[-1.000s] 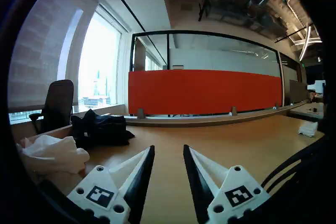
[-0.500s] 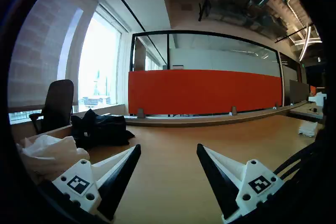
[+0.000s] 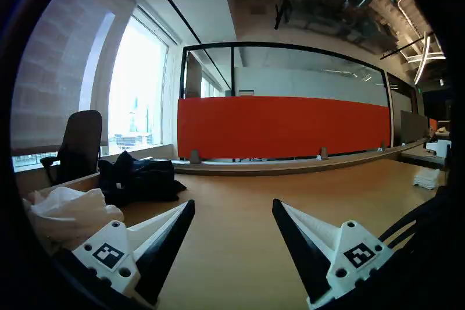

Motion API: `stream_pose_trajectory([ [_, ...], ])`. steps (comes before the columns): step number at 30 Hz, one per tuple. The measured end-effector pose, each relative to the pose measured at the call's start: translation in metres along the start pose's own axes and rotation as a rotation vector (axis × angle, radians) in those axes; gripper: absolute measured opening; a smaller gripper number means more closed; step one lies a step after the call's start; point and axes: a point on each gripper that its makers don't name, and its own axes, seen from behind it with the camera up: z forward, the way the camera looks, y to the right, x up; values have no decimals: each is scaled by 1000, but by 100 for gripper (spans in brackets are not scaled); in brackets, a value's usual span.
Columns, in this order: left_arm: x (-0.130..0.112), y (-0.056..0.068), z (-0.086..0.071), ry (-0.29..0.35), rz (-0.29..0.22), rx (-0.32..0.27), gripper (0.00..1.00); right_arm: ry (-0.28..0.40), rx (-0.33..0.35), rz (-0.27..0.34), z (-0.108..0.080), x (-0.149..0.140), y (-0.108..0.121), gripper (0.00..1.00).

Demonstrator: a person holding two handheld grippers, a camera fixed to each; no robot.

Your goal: Fold towel

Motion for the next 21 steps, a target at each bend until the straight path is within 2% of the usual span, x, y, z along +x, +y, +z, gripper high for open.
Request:
stream_pose_trajectory([
  [21, 0, 1, 1, 0, 0, 0, 99, -19, 4, -8, -1, -28, -2, 99],
])
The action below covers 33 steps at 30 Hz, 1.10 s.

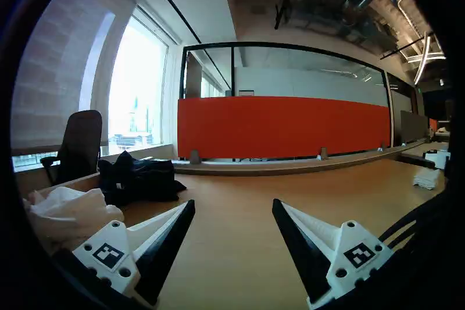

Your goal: Fold towel

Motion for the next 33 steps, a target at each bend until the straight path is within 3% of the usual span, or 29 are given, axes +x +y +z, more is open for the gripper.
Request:
stream_pose_trajectory([
  [20, 0, 1, -1, 0, 0, 0, 99, 9, 3, -68, 1, -6, -8, 99],
  [33, 0, 0, -1, 0, 0, 0, 99, 9, -7, -72, 1, -4, -7, 99],
])
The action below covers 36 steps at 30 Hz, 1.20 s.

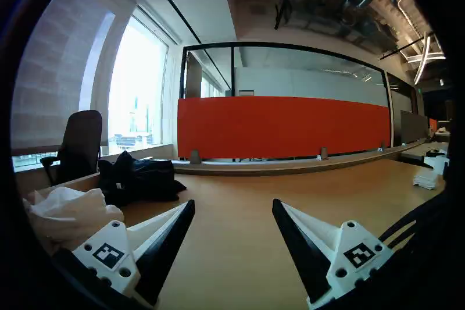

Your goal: Fold towel

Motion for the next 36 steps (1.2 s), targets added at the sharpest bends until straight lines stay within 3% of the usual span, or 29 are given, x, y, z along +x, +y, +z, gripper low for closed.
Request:
stream_pose_trajectory([
  [36, 1, 0, 0, 0, 0, 0, 99, -2, -2, 2, 1, -3, 0, 99],
])
